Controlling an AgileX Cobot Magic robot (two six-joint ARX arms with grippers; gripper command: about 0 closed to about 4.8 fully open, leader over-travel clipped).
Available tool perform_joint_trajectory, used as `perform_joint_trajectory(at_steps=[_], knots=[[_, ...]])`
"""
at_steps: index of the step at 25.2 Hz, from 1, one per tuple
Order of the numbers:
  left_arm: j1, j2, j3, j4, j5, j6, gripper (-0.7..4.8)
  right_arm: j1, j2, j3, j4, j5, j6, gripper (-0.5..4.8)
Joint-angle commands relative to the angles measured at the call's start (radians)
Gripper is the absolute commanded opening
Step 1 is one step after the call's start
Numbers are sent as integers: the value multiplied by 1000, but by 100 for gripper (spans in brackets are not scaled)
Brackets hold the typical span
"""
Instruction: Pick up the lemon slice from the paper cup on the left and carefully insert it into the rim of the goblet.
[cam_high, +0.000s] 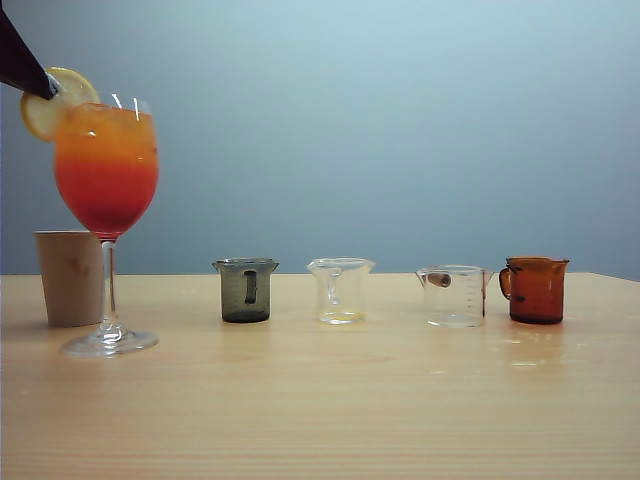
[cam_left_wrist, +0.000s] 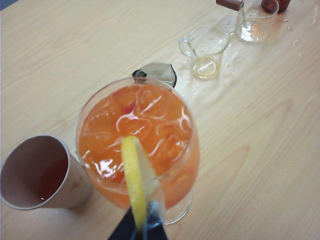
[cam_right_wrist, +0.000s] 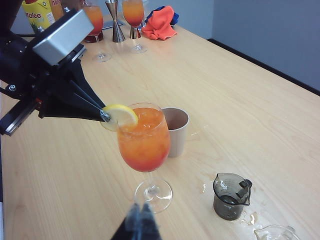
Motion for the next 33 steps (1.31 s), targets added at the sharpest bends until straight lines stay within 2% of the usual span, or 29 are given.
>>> perform_joint_trajectory(at_steps=[1, 4, 7, 14, 17, 21, 24, 26, 29, 30, 33], knots=[[0, -2, 0, 13, 6, 0, -6, 0, 0, 4, 18, -2, -3, -4], [0, -5, 0, 30, 8, -4, -2, 0, 0, 4, 17, -2, -3, -4], [0, -10, 0, 47, 8, -4, 36, 0, 0, 4, 17, -2, -3, -4], [0, -14, 0, 50, 16, -53, 41, 0, 0, 4, 17, -2, -3, -4], [0, -18, 0, 51, 38, -53, 124, 0, 0, 4, 16, -2, -3, -4], [0, -37, 1, 50, 38, -53, 136, 0, 0, 4, 16, -2, -3, -4], [2, -68, 2, 51, 27, -76, 230, 0, 0, 4, 16, -2, -3, -4], [2, -90, 4, 50, 22, -84, 236, 0, 0, 4, 14, 0, -3, -4], [2, -129, 5, 51, -3, -94, 221, 0, -2, 4, 9, 31, -3, -4], [2, -142, 6, 51, -13, -95, 184, 0, -2, 4, 4, 44, -3, -4], [2, -197, 6, 51, -23, -132, -6, -2, -4, 4, -34, 89, -1, -4]])
